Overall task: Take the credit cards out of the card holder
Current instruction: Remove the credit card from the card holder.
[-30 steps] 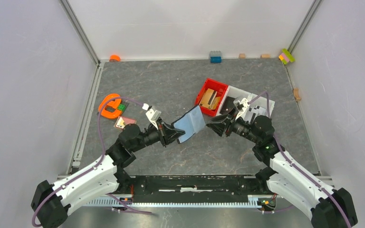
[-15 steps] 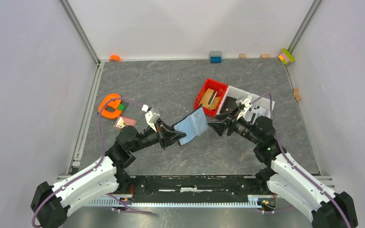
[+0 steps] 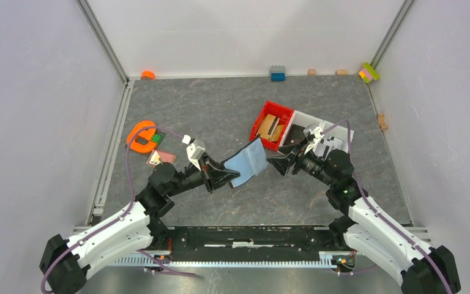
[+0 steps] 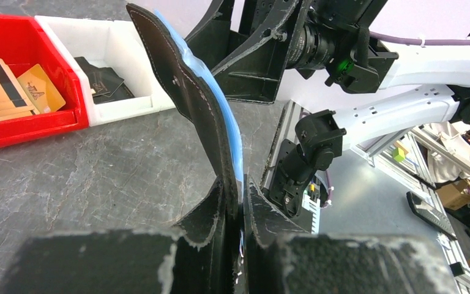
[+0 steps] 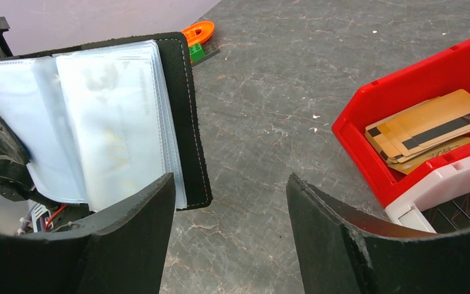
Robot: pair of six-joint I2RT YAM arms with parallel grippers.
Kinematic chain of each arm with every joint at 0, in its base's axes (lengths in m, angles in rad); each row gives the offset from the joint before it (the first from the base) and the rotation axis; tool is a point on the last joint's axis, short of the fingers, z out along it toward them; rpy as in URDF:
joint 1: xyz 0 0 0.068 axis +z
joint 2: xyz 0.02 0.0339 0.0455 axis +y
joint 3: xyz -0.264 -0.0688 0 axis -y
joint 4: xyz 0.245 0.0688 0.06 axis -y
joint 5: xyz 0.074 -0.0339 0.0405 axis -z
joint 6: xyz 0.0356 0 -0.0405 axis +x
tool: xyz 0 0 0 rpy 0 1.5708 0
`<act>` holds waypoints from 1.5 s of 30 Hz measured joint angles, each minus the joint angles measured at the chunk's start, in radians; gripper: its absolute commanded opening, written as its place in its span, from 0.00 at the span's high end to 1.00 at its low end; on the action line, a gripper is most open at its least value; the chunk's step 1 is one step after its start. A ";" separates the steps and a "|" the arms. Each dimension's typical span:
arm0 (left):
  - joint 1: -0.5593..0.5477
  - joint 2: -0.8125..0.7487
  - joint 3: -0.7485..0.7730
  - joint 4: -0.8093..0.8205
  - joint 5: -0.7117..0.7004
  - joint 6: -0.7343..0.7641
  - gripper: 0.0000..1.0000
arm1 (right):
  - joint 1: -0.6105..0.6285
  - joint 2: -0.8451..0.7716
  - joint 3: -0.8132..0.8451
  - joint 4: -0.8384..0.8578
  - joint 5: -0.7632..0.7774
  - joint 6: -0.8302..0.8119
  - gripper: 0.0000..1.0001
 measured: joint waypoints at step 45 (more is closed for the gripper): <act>-0.002 0.024 0.000 0.023 0.027 0.000 0.95 | 0.150 0.091 0.001 0.012 -0.010 -0.035 0.22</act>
